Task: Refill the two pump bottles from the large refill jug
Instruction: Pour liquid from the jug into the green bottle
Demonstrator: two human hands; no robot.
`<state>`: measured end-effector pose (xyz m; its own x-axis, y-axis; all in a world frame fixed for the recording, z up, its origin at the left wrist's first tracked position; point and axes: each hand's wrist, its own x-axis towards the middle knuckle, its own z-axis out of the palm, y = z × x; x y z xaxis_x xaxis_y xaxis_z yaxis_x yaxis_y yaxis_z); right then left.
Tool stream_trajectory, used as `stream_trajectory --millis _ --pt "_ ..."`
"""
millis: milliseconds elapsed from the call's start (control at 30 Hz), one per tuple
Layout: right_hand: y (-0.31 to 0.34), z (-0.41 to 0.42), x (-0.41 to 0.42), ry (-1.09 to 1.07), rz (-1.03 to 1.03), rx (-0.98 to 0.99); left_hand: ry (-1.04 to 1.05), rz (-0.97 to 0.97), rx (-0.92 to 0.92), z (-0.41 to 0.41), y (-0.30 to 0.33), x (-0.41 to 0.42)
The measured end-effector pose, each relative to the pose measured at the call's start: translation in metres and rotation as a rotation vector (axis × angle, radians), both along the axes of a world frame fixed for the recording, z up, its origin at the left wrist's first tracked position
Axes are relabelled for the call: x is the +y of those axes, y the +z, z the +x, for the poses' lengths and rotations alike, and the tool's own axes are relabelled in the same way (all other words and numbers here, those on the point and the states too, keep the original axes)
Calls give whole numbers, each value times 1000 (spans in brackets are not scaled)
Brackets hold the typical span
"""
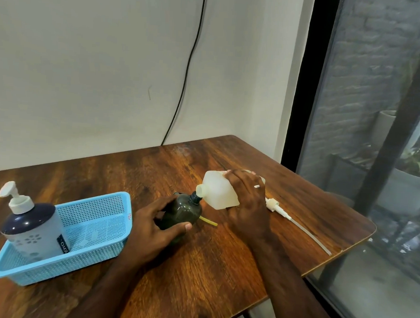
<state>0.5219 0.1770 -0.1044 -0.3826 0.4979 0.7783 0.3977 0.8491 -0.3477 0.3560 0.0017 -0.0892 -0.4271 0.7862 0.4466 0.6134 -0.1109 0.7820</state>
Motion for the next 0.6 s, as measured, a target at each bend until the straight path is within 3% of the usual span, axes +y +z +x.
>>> stream_trajectory --millis 600 --pt "-1 0 5 14 28 -27 4 4 1 1 0 1"
